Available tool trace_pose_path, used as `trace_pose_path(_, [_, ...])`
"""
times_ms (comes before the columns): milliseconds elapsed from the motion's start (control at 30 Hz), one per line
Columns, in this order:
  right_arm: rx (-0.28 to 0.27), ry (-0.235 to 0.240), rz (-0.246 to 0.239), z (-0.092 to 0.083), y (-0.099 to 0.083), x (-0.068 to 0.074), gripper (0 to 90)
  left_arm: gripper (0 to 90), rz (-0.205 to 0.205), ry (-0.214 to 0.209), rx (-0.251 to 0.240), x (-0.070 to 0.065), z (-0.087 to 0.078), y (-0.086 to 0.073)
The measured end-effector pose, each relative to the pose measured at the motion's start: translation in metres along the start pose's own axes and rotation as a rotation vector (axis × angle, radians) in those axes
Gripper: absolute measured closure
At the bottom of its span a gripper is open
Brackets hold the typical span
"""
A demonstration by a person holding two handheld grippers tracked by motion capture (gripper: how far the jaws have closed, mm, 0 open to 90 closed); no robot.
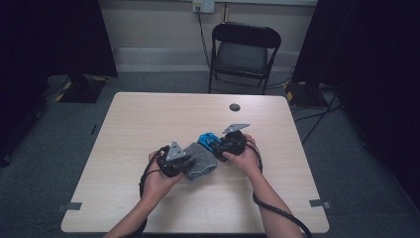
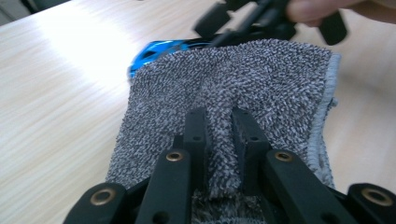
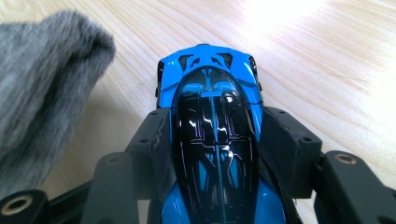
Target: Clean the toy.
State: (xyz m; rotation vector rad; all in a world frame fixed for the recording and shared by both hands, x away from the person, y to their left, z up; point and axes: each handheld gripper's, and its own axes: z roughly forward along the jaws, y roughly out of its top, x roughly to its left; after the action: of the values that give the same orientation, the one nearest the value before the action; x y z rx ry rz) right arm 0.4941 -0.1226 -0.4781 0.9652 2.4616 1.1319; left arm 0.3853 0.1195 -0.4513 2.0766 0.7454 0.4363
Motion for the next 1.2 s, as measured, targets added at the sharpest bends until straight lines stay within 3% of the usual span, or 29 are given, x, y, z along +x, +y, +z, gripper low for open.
trace_pose_path(233, [-0.002,-0.001,0.002,0.0,0.0,0.0,43.6,77.7,0.054,-0.06,0.024,-0.024,0.014,0.003])
trace_pose_path(467, [-0.001,0.0,0.002,0.0,0.0,0.0,43.6,77.7,0.052,-0.12,0.034,-0.041,0.029,0.004])
trace_pose_path(600, [-0.001,-0.001,0.001,0.0,0.0,0.0,43.6,77.7,0.087,-0.123,0.054,-0.05,0.037,0.006])
trace_pose_path(667, [-0.003,-0.002,0.0,0.0,-0.001,0.0,43.7,77.7,0.098,-0.114,0.065,-0.051,0.042,0.006])
trace_pose_path(867, [-0.002,-0.003,-0.001,0.0,-0.001,0.0,43.7,77.7,0.064,-0.107,0.098,-0.045,0.058,0.002])
trace_pose_path(1200, [-0.009,-0.003,0.0,0.0,-0.001,0.0,43.6,77.7,0.031,-0.077,0.099,-0.031,0.064,0.002])
